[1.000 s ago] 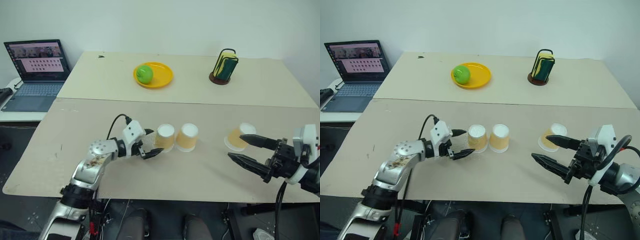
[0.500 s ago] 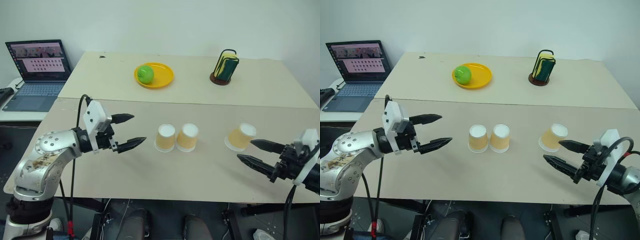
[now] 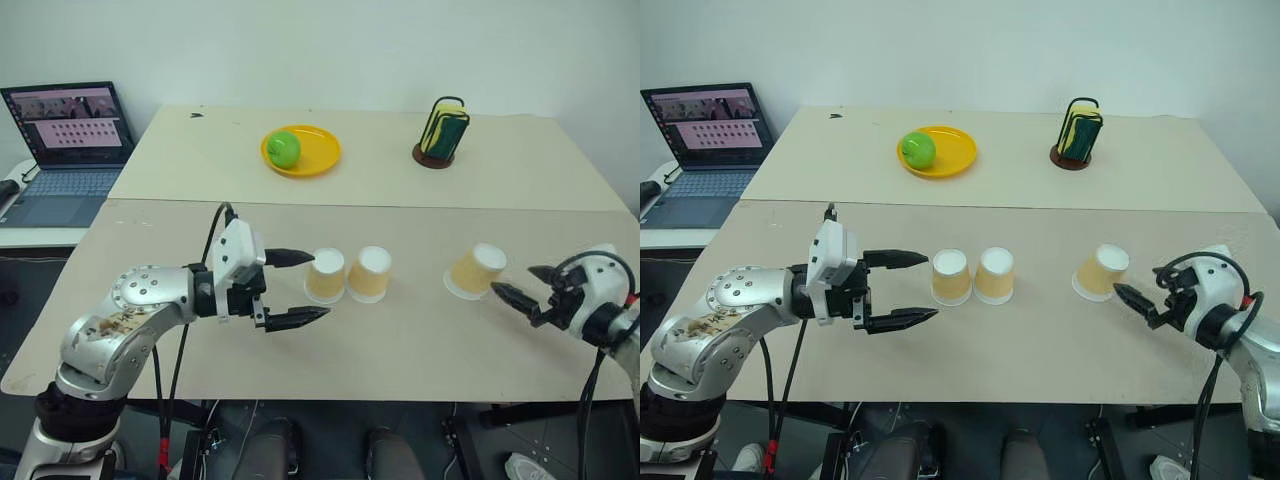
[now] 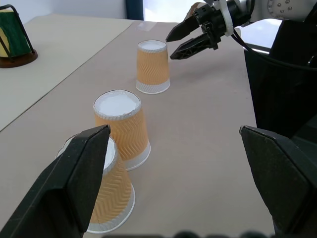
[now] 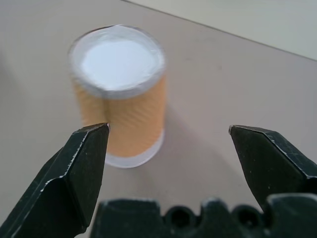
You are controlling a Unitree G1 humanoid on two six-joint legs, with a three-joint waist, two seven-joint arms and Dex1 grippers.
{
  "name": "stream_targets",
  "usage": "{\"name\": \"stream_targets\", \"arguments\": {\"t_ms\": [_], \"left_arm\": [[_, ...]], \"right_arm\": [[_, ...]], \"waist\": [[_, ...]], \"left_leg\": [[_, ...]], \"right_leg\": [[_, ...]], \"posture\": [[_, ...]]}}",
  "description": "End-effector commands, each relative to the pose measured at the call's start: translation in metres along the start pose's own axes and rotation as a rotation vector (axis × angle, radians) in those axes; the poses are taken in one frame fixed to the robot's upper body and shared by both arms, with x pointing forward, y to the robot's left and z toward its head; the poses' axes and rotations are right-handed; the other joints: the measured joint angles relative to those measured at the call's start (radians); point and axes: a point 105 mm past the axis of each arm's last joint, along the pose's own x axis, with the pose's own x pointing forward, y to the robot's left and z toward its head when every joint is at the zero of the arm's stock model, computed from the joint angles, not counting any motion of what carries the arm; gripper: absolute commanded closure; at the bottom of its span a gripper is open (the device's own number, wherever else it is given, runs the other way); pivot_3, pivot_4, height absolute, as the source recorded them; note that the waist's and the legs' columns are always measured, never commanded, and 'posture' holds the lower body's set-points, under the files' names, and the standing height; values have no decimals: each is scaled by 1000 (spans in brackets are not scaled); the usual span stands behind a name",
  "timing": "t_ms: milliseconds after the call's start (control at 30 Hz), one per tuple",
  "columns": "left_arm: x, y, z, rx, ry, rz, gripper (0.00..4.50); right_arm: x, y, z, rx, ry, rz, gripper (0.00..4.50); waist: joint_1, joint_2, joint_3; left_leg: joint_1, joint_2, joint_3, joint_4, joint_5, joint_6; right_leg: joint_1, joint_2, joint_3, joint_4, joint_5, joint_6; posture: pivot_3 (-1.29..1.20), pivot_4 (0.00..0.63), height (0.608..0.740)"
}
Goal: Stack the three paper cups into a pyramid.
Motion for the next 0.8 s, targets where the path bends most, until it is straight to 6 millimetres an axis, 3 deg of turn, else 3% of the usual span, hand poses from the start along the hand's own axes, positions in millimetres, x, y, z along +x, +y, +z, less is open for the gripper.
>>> {"name": "stream_targets", "arguments": {"t_ms": [33, 167, 333, 433, 800], "left_arm": [[2, -3, 10, 38, -23, -13, 28], [1, -3, 9, 38, -20, -9, 28], [0, -3, 9, 35, -16, -2, 28], [-1, -2, 9, 35, -16, 9, 28], [-1, -4, 9, 27, -12, 22, 28]], "right_arm": [[11, -2, 13, -24, -62, -11, 0], [18, 7, 16, -24, -68, 39, 0], [8, 26, 11, -45, -33, 173, 0], [7, 26, 15, -32, -51, 183, 0], [32, 17, 27, -31, -80, 154, 0]], "waist": [[-1, 0, 0], [-2, 0, 0], [4, 0, 0], [0, 0, 0], [-5, 1, 0]], "left_leg": [[0, 0, 0, 0, 0, 0], [0, 0, 0, 0, 0, 0], [0, 0, 0, 0, 0, 0], [0, 0, 0, 0, 0, 0], [0, 1, 0, -1, 1, -1]], "right_leg": [[0, 0, 0, 0, 0, 0], [0, 0, 0, 1, 0, 0], [0, 1, 0, 0, 0, 0], [0, 1, 0, 0, 0, 0], [0, 2, 1, 2, 0, -1]], "posture": [[0, 150, 726], [0, 150, 726], [0, 150, 726], [0, 150, 726], [0, 150, 726]]}}
